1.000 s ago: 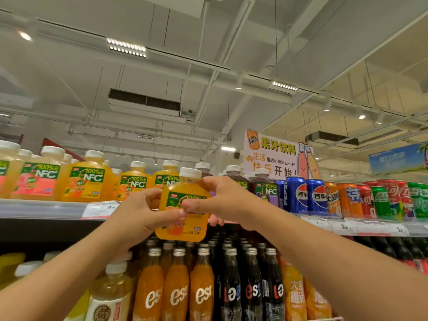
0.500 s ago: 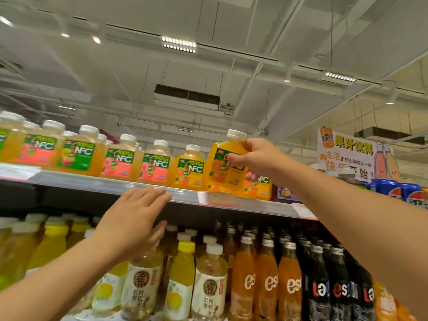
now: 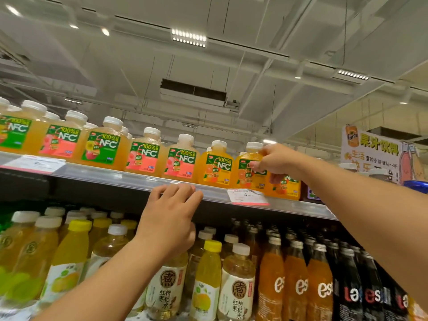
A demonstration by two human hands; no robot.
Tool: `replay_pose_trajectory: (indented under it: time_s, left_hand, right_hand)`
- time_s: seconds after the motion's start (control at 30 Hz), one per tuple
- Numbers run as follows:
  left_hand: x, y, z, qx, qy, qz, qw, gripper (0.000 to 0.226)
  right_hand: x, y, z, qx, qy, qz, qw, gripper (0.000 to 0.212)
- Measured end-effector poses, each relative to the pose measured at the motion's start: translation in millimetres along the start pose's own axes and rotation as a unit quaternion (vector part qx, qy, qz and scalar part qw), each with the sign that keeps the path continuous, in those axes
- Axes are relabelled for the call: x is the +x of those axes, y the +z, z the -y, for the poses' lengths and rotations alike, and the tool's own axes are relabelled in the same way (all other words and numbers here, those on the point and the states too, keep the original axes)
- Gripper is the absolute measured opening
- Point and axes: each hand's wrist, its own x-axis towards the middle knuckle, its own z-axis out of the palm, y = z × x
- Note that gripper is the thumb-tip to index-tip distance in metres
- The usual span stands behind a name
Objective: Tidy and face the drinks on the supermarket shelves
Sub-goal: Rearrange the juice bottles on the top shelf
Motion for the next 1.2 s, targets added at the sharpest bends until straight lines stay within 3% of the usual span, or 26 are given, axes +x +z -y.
replay_pose_trajectory:
  time_s: [0.4,0.6,0.7,0.87,0.97,1.1,1.2]
  left_hand:
    - [0,6,-4,0.004,-0.016,-0.01,1.0,0.073]
    - [1,9,-6,0.0,-0.021,-0.027,0.999,0.074]
    - [1,10,-7,-0.004,-0.022,-0.033,0.999,0.075]
    - [4,10,-9,0.001,-0.03,-0.034,0.999,0.072]
    - [5,14,-10,0.016,-0.039,-0.042,0.998,0.073]
    - [4,18,-11,0.033,-0.044,-0.045,0.997,0.075]
    - [3,13,-15,0.037,-0.056,-0.014,0.998,0.077]
  right_hand:
    - [-4,19,12,-0.003,0.04,-0.014,0.999,0.038]
    - [-17,38,12,-0.017,-0.012,-0.064,0.998,0.099]
    - [-15,44,7,-0.085,-0.026,-0.105,0.99,0.108]
    - [-16,56,0,-0.065,-0.041,-0.109,0.991,0.095]
    - [-26,64,-3,-0.036,-0.069,-0.149,0.986,0.069]
    - [-61,80,-7,-0.055,-0.187,-0.234,0.952,0.04]
    - [-88,97,-13,-0.115,-0.273,-0.211,0.932,0.038]
